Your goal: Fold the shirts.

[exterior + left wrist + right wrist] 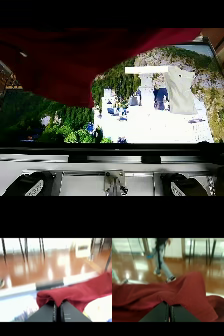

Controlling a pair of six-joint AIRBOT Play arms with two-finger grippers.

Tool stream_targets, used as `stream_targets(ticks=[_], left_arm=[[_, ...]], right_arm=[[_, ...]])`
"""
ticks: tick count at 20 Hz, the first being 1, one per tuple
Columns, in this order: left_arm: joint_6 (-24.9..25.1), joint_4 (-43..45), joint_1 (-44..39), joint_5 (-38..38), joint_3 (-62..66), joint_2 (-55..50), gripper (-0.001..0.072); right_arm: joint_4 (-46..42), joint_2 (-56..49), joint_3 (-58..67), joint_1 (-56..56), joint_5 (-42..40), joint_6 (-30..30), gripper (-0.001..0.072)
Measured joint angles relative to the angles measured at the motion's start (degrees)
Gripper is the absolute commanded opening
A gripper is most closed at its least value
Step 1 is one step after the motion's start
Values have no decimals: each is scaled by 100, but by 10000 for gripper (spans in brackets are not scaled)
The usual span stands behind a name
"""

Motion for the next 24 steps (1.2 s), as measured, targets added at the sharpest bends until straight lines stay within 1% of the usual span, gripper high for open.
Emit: stream_targets(ticks=[3, 7, 9, 11, 13, 15, 17, 18, 21, 24], left_arm=[[-216, 275, 0, -11, 240, 433, 29], [-343, 518, 0, -26, 332, 570, 29], [-363, 627, 0, -28, 264, 544, 29], [-376, 824, 0, -190, 74, 494, 29], [-380, 1023, 0, -509, -304, 413, 29], [-382, 1198, 0, -756, -942, 315, 29], [-385, 1281, 4, -752, -1687, 214, 29], [-385, 1311, 4, -595, -2087, 125, 29], [-400, 1346, 4, 87, -2933, -343, 29], [-404, 1357, 4, 920, -3259, -1023, 29]], right_arm=[[-44, 457, 155, 0, -420, 31, 83], [-243, 605, 214, 0, -1364, 243, 82], [-448, 531, 227, 2, -1858, 356, 82], [-721, 310, 212, 2, -2402, 476, 82], [-949, -13, 66, 0, -2885, 551, 82], [-1034, -334, -302, 0, -3132, 608, 82], [-1128, -732, -852, 2, -3097, 629, 83], [-1189, -927, -1099, 0, -2924, 645, 83], [-1228, -1698, -1580, 2, -2026, 850, 83], [-1231, -2428, -1757, 0, -944, 1217, 83]])
